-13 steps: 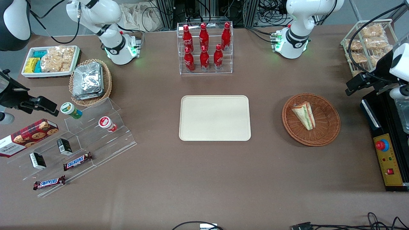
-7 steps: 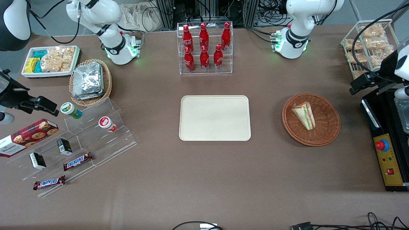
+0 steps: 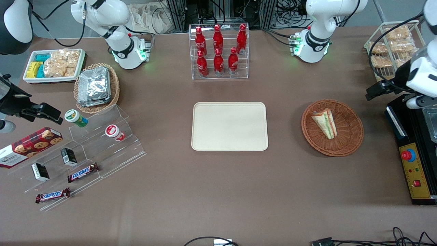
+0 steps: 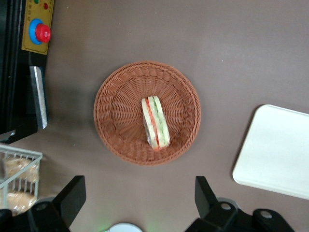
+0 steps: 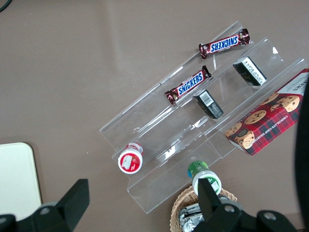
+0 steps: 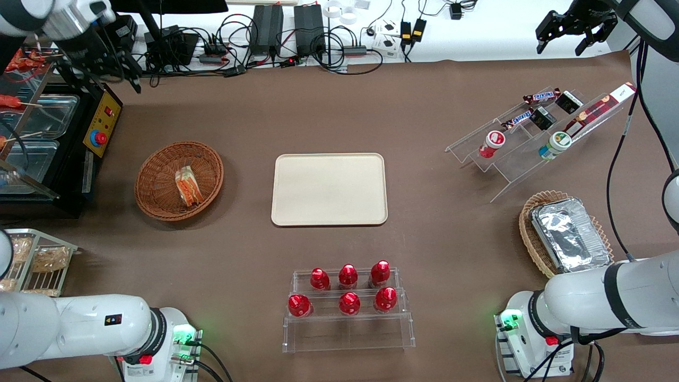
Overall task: Place sandwich from basket to tray
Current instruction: 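Move the left gripper over the wicker basket toward the wrapped sandwich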
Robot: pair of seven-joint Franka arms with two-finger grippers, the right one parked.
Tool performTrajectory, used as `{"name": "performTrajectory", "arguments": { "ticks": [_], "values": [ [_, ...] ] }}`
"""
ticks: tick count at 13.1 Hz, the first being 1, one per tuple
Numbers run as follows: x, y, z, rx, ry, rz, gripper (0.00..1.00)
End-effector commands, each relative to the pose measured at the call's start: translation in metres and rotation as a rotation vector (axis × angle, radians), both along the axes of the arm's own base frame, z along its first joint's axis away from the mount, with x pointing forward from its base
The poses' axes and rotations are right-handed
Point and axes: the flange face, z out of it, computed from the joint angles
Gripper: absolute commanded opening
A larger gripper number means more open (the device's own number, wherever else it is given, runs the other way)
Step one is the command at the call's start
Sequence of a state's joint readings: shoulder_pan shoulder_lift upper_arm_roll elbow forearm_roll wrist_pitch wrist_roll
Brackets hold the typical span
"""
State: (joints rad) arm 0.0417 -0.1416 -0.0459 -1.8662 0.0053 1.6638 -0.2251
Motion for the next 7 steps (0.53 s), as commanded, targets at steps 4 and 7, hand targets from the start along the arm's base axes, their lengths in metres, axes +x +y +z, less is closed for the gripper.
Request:
{"name": "performTrajectory", "arguments": {
  "ticks": [4, 7],
  "values": [
    [-0.05, -0.008, -0.067, 0.02, -0.052, 0.085, 1.0],
    [-0.051, -0.015, -0.105, 0.021, -0.045, 0.104, 1.0]
  ]
}}
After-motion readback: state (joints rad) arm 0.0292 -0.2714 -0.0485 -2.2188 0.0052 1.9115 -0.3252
